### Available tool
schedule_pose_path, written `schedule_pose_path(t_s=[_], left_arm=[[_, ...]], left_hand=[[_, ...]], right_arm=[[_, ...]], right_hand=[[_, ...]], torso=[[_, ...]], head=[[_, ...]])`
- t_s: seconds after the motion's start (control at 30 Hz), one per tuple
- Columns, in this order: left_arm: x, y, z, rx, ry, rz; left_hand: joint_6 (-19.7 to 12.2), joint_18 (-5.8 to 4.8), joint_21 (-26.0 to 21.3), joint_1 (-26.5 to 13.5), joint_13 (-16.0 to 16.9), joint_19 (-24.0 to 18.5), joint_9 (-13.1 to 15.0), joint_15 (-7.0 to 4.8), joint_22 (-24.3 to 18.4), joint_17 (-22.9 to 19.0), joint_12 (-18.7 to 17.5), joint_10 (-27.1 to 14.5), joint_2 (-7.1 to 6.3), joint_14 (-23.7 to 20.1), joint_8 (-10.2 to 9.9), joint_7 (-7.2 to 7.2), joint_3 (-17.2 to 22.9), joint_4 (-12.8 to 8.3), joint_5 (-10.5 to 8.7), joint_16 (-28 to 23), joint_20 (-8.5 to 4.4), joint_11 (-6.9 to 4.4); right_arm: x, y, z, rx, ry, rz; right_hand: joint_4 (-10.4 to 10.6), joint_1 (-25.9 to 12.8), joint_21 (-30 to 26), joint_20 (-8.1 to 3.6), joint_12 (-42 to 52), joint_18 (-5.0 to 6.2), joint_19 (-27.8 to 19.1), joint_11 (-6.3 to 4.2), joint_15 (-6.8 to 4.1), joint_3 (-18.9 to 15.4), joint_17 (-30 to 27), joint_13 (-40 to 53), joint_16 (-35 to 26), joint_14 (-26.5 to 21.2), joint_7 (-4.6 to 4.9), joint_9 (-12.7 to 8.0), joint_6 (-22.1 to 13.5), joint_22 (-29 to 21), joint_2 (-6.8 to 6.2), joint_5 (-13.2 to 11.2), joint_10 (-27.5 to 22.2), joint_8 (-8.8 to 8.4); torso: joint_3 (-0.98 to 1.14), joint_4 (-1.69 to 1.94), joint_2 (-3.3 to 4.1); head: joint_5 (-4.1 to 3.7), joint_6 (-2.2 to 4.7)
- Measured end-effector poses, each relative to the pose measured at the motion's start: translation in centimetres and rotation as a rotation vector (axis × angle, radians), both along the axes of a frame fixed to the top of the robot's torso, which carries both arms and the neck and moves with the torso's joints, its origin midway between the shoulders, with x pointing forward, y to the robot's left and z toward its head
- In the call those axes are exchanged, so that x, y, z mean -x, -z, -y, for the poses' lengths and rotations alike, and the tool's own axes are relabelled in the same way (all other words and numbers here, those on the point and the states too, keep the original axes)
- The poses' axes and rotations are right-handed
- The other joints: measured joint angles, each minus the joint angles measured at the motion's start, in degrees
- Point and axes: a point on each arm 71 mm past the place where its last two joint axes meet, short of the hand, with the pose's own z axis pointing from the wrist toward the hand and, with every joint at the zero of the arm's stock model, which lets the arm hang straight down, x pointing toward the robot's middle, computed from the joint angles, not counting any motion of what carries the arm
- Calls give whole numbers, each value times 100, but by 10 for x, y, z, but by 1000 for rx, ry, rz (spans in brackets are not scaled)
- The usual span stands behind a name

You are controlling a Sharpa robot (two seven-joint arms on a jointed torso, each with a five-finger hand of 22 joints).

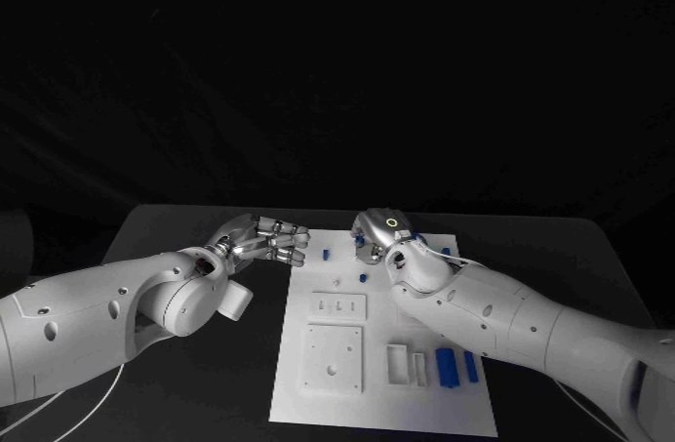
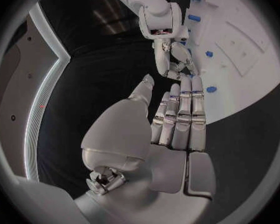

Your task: Assemble the parts on the task board

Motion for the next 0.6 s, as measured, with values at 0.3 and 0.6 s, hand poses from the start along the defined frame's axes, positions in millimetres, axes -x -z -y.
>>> schedule_pose_path(t_s=[0.3, 0.6], left_arm=[[0, 0, 0, 0, 1, -1], [0, 0, 0, -1, 2, -2]], left_hand=[[0, 0, 0, 0, 0, 0, 0, 0, 1, 0, 0, 0, 0, 0, 0, 0, 0, 0, 0, 0, 0, 0], [-21, 1, 0, 0, 0, -21, 0, 0, -23, 5, 22, 0, 0, 0, 0, -21, -16, -16, -27, 0, 21, 0]], right_arm=[[-2, 2, 2, 5, 9, -9], [-3, 3, 3, 10, 13, -16]], right_hand=[[0, -30, -227, 0, 0, -4, 41, -40, 0, 0, -18, 8, -65, 0, 20, -13, -104, 20, -30, -28, -40, 0], [20, -37, -245, 1, -2, -6, 40, -42, 0, 20, -17, 8, -65, 0, 20, -12, -104, 92, -37, -44, -40, 0]], torso=[[-8, 17, 9], [-8, 20, 19]], head=[[-6, 10], [-10, 7]])
